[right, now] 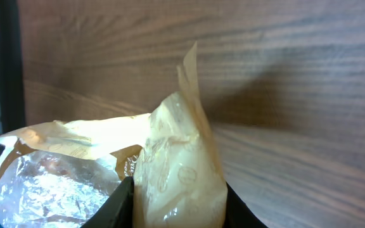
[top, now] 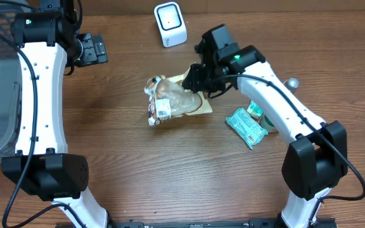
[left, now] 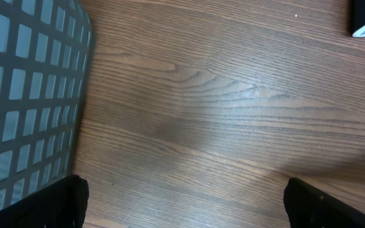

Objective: Scan the item barcode
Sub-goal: 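Carry the PanTree bag up to the white scanner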

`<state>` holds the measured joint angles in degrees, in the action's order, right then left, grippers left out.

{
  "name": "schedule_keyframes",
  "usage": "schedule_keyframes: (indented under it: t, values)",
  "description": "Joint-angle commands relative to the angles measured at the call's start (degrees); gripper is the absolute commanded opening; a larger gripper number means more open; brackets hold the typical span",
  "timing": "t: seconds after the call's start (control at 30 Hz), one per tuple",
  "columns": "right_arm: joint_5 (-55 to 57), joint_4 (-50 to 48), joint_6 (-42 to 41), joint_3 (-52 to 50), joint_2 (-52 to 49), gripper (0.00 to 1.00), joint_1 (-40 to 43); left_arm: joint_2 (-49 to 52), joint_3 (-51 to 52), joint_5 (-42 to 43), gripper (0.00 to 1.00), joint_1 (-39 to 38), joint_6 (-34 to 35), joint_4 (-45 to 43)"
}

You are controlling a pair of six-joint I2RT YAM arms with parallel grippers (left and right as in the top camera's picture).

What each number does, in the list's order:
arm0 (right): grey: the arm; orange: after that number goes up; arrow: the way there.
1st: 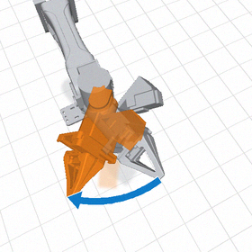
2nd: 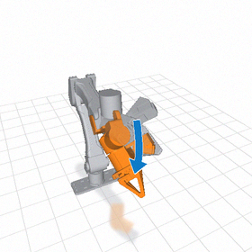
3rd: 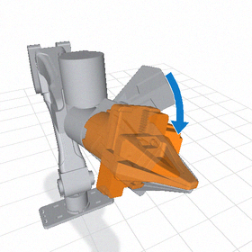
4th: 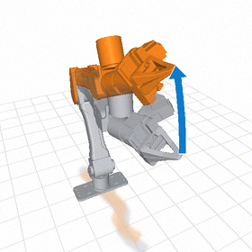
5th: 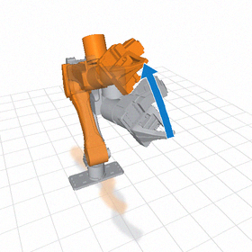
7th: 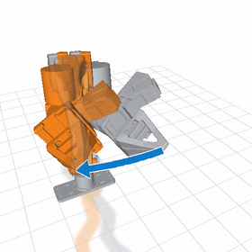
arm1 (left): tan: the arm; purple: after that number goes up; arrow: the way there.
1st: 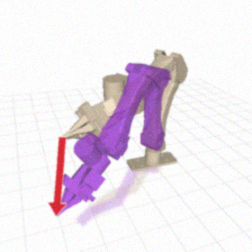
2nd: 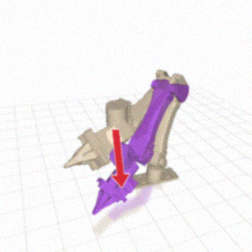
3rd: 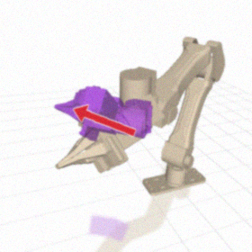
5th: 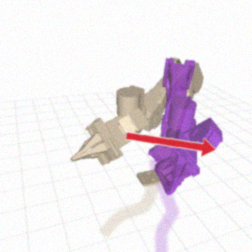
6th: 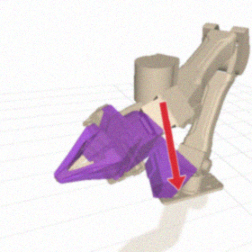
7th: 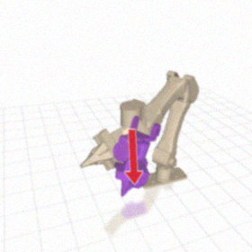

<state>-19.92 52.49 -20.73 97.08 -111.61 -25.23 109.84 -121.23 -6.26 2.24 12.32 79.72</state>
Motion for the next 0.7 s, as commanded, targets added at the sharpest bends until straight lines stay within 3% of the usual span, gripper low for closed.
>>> schedule_keyframes:
  t: [0.0, 0.07, 0.2, 0.47, 0.67]
  values:
    - [2.27, -1.27, 1.79, 7.85, 1.38, 0.04, 0.28, -0.87, -0.70, -0.11, 1.00, -0.55, 0.59, -0.07]
    - [8.39, -3.06, 3.89, 12.48, 1.38, 0.04, 0.00, -0.87, -0.70, -0.11, 1.00, -0.55, 0.57, -0.07]
    - [26.01, -18.88, 6.69, 16.09, 1.31, 0.04, -0.81, -0.87, -0.70, -0.11, 0.99, -0.55, 0.57, -0.07]
    - [35.60, -43.78, 17.11, 15.69, -4.92, 0.04, -0.92, -0.87, -0.70, -0.11, 1.00, -0.55, 0.57, -0.07]
    - [41.59, -63.67, 31.76, 15.69, -14.82, 0.04, -0.96, -0.87, -0.70, -0.11, 1.00, -0.55, 0.57, -0.07]
